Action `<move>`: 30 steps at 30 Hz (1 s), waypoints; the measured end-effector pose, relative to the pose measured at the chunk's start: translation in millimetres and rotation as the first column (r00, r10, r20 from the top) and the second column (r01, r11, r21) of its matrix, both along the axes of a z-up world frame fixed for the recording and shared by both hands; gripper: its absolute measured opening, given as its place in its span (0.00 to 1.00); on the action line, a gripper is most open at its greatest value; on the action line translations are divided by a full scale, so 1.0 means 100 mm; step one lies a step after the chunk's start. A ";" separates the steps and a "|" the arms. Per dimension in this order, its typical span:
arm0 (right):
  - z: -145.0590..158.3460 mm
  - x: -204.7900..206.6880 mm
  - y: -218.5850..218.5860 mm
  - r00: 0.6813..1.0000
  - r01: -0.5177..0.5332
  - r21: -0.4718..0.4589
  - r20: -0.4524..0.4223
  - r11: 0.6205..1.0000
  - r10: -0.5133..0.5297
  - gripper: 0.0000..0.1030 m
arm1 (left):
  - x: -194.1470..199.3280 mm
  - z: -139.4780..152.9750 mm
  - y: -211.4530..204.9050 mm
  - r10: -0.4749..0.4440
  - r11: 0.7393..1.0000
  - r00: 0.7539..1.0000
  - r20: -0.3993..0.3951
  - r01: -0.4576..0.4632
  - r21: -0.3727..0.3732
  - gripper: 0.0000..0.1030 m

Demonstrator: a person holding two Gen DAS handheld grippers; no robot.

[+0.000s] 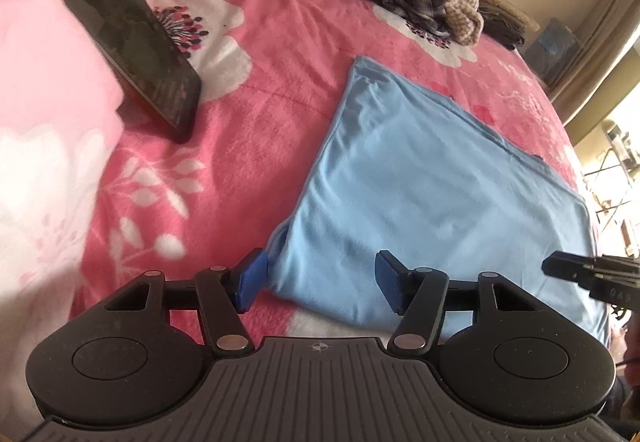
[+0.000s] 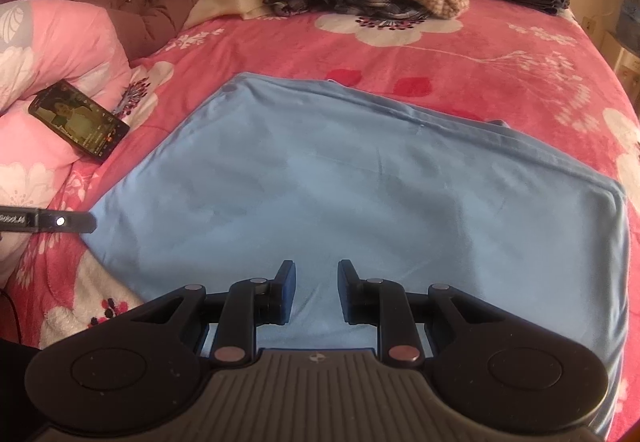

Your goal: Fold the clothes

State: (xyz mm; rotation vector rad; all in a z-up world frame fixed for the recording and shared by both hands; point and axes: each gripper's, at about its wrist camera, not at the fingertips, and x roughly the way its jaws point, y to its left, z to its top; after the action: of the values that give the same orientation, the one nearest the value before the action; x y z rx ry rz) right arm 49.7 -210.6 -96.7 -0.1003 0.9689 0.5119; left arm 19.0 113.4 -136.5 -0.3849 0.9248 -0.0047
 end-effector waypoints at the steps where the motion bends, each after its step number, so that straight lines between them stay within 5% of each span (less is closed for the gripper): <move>1: 0.00 0.00 0.01 1.000 -0.001 0.000 -0.002 1.000 0.001 0.24 | 0.01 0.00 -0.01 0.001 1.000 1.000 -0.011 -0.001 0.012 0.58; 10: -0.06 -0.04 0.03 1.000 -0.008 0.005 -0.030 1.000 0.008 0.24 | -0.21 0.05 -0.19 -0.047 0.989 0.998 -0.035 0.052 0.138 0.70; 21: -0.09 -0.03 0.05 0.999 -0.004 0.011 -0.041 1.000 0.005 0.26 | 0.02 0.01 -0.13 -0.016 0.992 1.000 -0.008 0.017 0.124 0.72; 30: -0.08 -0.02 0.01 0.999 0.003 0.000 -0.042 1.000 -0.003 0.31 | 0.12 -0.12 -0.04 -0.041 0.992 0.999 -0.016 0.042 0.118 0.53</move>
State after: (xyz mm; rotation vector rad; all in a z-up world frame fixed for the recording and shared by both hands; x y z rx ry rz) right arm 48.2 -209.3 -105.0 -0.0881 1.0101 0.5130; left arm 30.6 109.0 -148.5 -0.2564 0.9420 0.0145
